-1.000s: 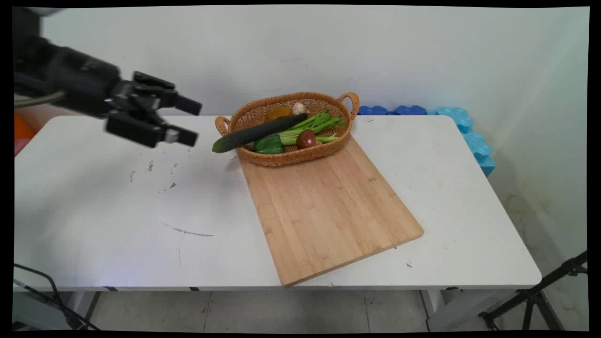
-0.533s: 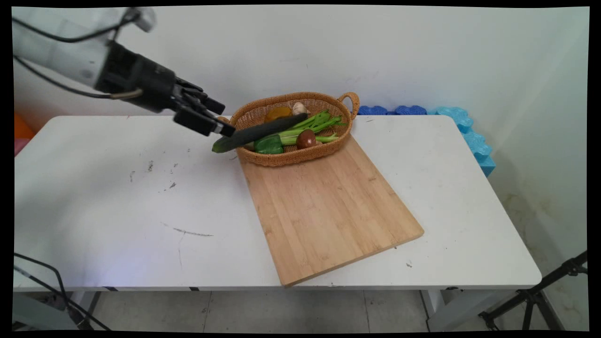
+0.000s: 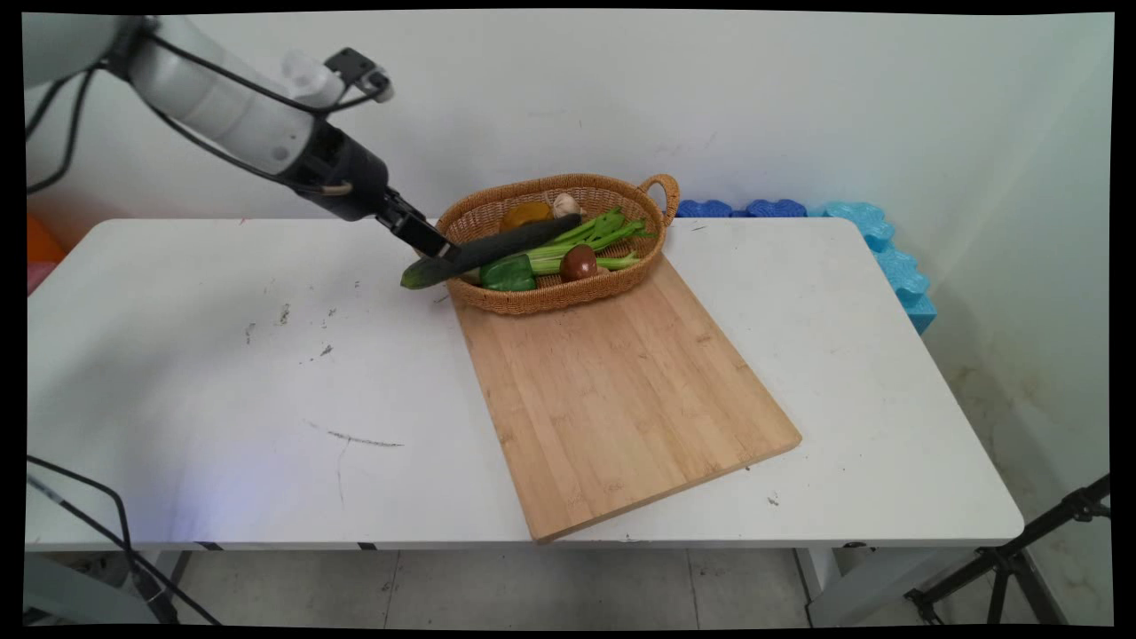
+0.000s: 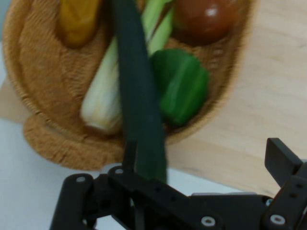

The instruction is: Pick up the cucumber from the vegetable basket

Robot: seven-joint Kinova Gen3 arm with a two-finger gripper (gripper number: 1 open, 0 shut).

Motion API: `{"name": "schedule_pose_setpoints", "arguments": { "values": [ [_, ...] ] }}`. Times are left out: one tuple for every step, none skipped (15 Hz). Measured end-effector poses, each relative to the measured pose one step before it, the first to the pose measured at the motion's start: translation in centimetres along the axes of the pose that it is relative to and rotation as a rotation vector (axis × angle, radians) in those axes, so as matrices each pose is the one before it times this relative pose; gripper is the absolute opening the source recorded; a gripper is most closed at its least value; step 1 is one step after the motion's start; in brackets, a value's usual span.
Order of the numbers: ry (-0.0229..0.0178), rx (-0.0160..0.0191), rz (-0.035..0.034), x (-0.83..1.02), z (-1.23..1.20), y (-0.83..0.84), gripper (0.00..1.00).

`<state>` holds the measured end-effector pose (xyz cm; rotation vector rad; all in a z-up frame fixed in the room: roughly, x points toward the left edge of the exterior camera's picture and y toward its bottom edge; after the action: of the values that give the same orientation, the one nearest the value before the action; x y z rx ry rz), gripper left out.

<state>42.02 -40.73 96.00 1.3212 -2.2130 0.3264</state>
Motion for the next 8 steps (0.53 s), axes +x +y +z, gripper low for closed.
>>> {"name": "schedule_pose_setpoints", "arguments": {
  "values": [
    [-0.01334,0.0187,-0.00965,0.332,0.764,-0.219,1.0],
    [-0.0081,0.01153,-0.00582,0.224,0.514,-0.152,1.0],
    [-0.01028,0.01574,-0.00708,0.327,0.744,-0.206,1.0],
    [-0.00974,0.01491,-0.00558,0.389,0.905,-0.215,1.0],
    [-0.00755,0.00977,-0.00339,0.303,0.759,-0.154,1.0],
    [-0.00822,0.01001,-0.00285,0.351,0.842,-0.146,1.0],
    [-0.00773,0.00791,-0.00174,0.344,0.816,-0.119,1.0],
    [-0.00589,0.00626,-0.00212,0.248,0.644,-0.111,1.0]
  ]
}}
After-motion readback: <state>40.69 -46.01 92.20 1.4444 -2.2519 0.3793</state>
